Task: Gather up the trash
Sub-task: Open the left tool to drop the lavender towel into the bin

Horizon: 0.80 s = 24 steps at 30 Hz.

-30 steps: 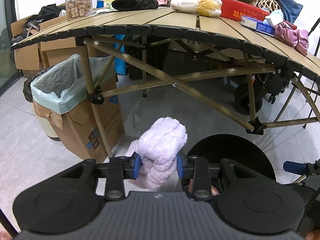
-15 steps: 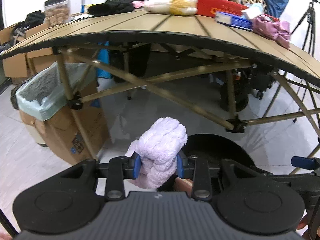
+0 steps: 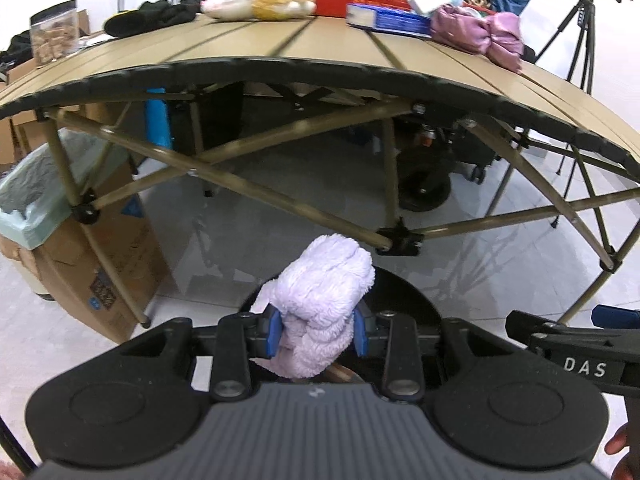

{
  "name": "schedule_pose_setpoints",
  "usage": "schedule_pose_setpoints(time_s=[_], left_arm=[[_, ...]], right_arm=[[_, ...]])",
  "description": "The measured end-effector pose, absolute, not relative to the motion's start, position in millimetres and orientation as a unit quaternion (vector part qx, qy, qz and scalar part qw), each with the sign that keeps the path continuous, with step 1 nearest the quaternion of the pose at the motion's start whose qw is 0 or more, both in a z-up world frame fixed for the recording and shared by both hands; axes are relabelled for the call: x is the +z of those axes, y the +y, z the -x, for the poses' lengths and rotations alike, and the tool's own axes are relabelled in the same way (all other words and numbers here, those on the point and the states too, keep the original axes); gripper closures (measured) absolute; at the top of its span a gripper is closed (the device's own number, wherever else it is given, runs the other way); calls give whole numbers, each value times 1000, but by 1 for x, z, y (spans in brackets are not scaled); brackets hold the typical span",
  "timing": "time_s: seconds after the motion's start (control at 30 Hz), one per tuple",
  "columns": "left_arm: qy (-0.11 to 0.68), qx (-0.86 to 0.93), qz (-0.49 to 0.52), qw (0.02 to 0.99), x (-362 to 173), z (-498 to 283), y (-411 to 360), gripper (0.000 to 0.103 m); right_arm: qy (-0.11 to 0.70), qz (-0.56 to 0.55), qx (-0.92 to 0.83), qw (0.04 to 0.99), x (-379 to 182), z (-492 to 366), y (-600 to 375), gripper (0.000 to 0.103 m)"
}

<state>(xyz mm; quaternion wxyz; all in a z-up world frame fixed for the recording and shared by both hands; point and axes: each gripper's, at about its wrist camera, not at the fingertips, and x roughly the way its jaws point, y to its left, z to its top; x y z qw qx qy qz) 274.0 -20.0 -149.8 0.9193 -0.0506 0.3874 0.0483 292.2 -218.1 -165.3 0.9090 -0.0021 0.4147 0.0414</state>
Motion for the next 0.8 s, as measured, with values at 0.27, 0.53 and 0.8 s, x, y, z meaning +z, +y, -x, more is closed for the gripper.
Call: schedule_pose_setpoints(time_s=[0.27,0.53,0.8], left_arm=[[396,38,45,916,-158,-283,-42,69],[405,39,46,912,-161,-284,-42,63],[404,38,73,911,-156,-281,-39,0]], right_arm=[[407,-19,21,913,-155,-287,-243,0],[407,-33,14,913,-154,-289,-253,0],[411,-39,11,911,-157,-288,-255,0]])
